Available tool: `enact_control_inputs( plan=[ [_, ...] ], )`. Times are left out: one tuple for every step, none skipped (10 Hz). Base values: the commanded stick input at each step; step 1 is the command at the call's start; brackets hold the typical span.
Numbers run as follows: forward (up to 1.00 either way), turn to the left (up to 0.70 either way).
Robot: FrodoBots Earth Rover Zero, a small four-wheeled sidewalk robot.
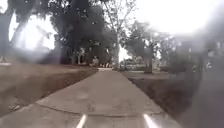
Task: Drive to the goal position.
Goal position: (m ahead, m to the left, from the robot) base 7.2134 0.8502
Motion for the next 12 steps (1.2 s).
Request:
enact_control_inputs(
  plan=[
    [0.7,0.0],
    [0.7,0.0],
    [0.7,0.0],
    [0.7,0.0],
    [0.7,0.0],
    [0.7,0.0],
    [0.7,0.0],
    [0.7,0.0],
    [0.7,0.0],
    [0.7,0.0],
    [0.7,0.0],
    [0.7,0.02]
  ],
)
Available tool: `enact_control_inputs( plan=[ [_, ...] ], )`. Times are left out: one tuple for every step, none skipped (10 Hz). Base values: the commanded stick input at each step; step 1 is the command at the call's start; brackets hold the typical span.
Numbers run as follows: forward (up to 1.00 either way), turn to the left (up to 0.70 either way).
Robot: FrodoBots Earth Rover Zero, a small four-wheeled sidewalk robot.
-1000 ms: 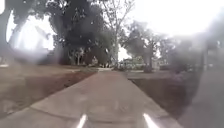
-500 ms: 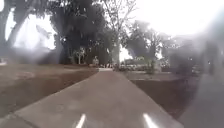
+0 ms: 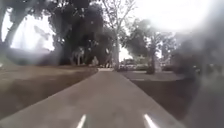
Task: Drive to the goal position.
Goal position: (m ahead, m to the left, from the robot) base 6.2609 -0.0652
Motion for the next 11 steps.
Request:
enact_control_inputs(
  plan=[
    [0.7,0.04],
    [0.7,0.3],
    [0.7,0.24],
    [0.7,0.0],
    [0.7,0.0],
    [0.7,0.0],
    [0.7,0.21],
    [0.7,0.06],
    [0.7,0.0],
    [0.7,0.0],
    [0.7,0.0]
  ],
)
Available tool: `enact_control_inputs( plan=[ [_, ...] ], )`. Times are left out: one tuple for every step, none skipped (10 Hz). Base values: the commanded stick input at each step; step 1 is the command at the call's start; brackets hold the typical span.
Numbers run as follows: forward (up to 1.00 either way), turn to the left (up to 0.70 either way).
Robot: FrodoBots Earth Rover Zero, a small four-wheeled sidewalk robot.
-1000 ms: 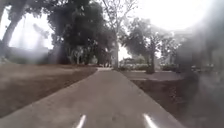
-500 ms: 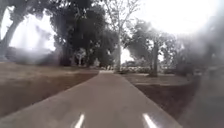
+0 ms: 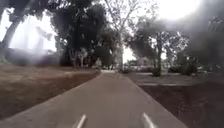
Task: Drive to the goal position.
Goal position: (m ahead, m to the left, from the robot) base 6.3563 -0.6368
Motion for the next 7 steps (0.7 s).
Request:
enact_control_inputs(
  plan=[
    [0.7,0.0],
    [0.7,0.0],
    [0.7,0.0],
    [0.7,0.0],
    [0.7,0.0],
    [0.7,0.0],
    [0.7,0.0]
  ],
)
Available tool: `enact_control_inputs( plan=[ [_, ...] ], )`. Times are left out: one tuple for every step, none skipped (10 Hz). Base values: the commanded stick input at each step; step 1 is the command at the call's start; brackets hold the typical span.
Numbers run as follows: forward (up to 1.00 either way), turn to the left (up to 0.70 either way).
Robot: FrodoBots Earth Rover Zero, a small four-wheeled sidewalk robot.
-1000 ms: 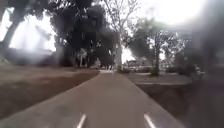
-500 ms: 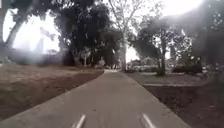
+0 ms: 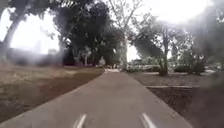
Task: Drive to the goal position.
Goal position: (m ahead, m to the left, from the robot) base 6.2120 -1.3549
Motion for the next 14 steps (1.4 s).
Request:
enact_control_inputs(
  plan=[
    [0.7,0.0],
    [0.7,0.0],
    [0.7,0.0],
    [0.7,0.0],
    [0.7,0.0],
    [0.7,0.0],
    [0.7,0.0],
    [0.7,0.0],
    [0.7,0.0],
    [0.7,-0.1],
    [0.7,-0.22],
    [0.7,-0.34],
    [0.7,0.0],
    [0.7,0.0]
  ],
)
